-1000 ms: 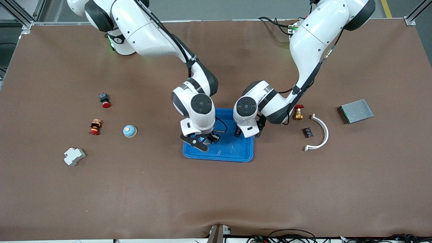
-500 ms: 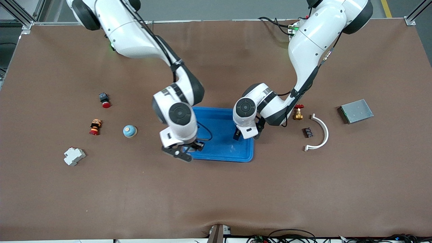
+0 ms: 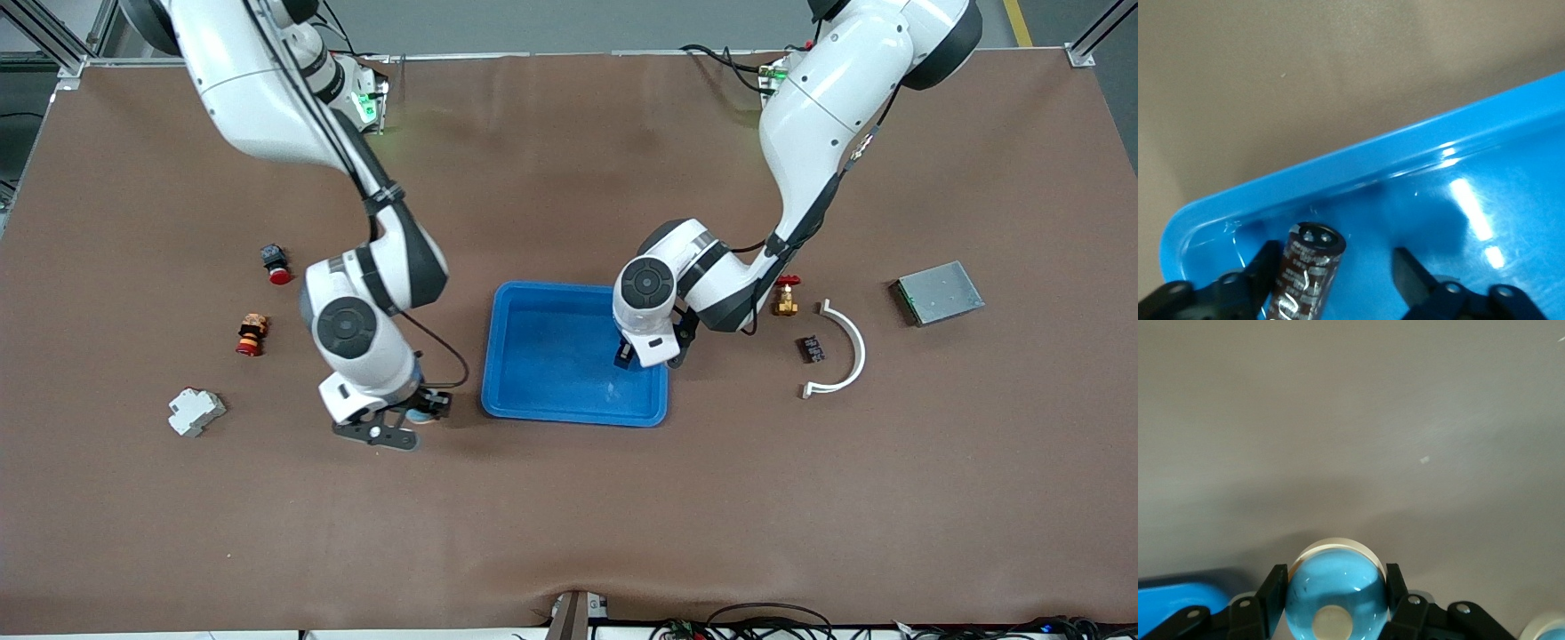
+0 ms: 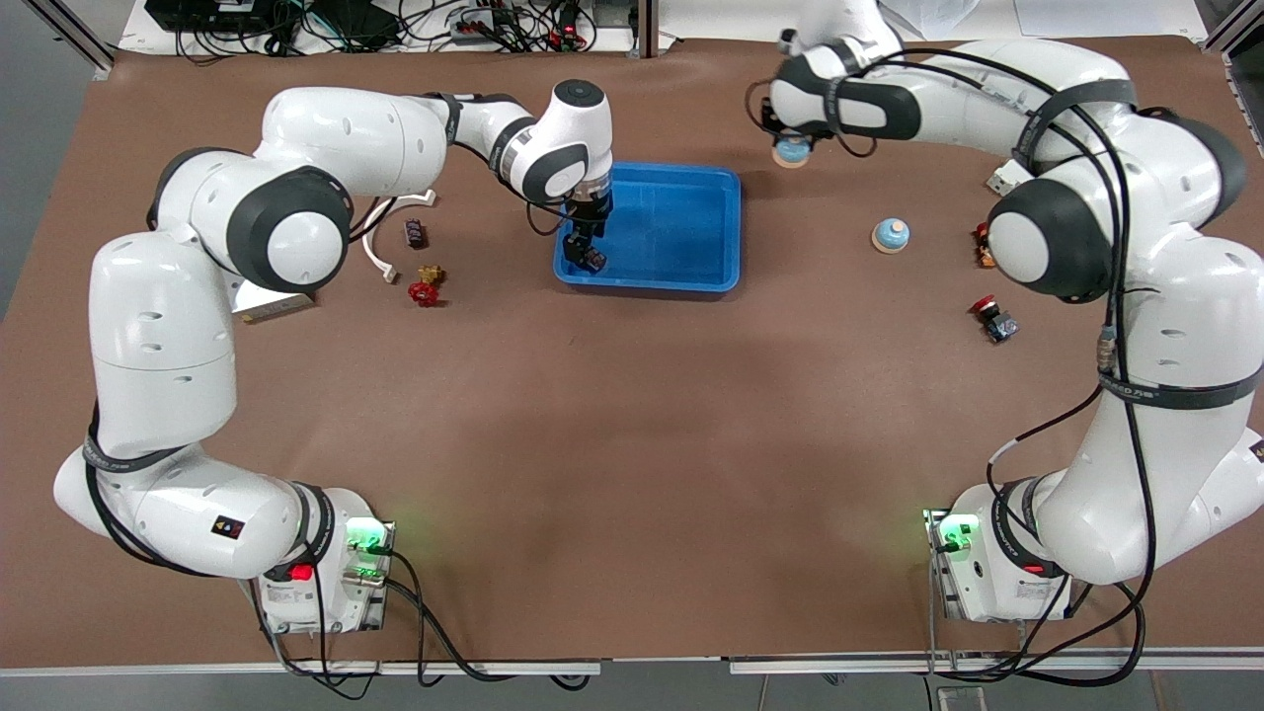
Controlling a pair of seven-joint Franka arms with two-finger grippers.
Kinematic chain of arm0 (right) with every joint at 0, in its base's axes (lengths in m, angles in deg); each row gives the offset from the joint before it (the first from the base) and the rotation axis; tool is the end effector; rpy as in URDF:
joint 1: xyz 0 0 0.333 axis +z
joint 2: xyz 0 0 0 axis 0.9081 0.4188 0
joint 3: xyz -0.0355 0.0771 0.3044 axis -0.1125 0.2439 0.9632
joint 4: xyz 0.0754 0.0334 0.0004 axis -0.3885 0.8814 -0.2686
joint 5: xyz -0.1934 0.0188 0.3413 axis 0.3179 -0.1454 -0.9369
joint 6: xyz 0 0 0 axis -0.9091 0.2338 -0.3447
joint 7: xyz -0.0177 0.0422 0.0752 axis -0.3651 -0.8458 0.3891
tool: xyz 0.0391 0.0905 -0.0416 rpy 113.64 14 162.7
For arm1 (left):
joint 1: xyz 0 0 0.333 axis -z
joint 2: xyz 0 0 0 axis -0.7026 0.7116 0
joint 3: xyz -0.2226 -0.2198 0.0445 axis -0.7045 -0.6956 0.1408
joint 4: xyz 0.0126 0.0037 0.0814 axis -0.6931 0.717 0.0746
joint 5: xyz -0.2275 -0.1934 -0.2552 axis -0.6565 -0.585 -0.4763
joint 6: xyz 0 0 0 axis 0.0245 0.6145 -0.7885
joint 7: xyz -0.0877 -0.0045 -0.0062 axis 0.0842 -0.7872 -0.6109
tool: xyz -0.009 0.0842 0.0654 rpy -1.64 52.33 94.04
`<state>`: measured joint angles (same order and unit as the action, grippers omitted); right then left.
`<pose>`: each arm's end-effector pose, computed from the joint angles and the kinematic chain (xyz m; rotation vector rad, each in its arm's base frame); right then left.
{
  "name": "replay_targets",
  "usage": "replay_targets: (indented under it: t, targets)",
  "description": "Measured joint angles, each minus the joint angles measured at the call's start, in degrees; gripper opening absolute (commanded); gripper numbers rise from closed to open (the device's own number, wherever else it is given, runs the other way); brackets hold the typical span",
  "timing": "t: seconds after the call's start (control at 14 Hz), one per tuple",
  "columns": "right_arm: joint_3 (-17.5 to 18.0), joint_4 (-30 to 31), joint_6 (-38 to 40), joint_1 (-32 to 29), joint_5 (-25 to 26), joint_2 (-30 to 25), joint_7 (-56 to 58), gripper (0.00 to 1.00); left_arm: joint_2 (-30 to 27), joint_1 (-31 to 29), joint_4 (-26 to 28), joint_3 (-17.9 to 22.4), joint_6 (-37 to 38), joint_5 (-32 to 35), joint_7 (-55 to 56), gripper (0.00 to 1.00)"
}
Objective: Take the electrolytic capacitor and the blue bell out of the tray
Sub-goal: 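Carry the bell with the right gripper toward the first bell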
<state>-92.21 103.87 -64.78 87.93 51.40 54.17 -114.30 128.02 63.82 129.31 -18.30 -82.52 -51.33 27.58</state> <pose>0.6647 0.2415 0.2502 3.1063 -0.2543 0.1533 0.5292 -0.4217 0.1689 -2.5605 -1.6542 0.1279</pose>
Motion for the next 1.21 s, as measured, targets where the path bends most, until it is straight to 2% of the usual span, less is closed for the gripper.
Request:
replay_targets:
  t: [0.14, 0.29, 0.43, 0.86, 1.21]
  targets:
    - [0.0, 4.3, -3.7, -3.2, 0.0, -0.5, 5.8, 0.0, -0.2, 0.0, 0.0, -0.2, 0.4, 0.0, 0.0, 0.37]
    - [0.0, 5.4, -4.5, -6.1, 0.0, -0.7, 11.5, 0.0, -0.4, 0.0, 0.0, -0.2, 0.4, 0.0, 0.0, 0.16]
    - [0.0, 5.4, -4.8, -8.5, 0.0, -0.8, 15.5, 0.0, -0.5, 0.0, 0.0, -0.2, 0.5, 0.0, 0.0, 0.03]
    - [0.3, 6.1, -6.0, -10.7, 0.0, -0.8, 20.7, 0.0, -0.5, 0.0, -0.1, -0.2, 0.5, 0.0, 0.0, 0.02]
    - [6.4, 7.7, -8.1, -18.9, 0.0, -0.6, 26.0, 0.0, -1.3, -0.6, -0.9, 0.0, 2.0, 0.3, -1.7, 0.02]
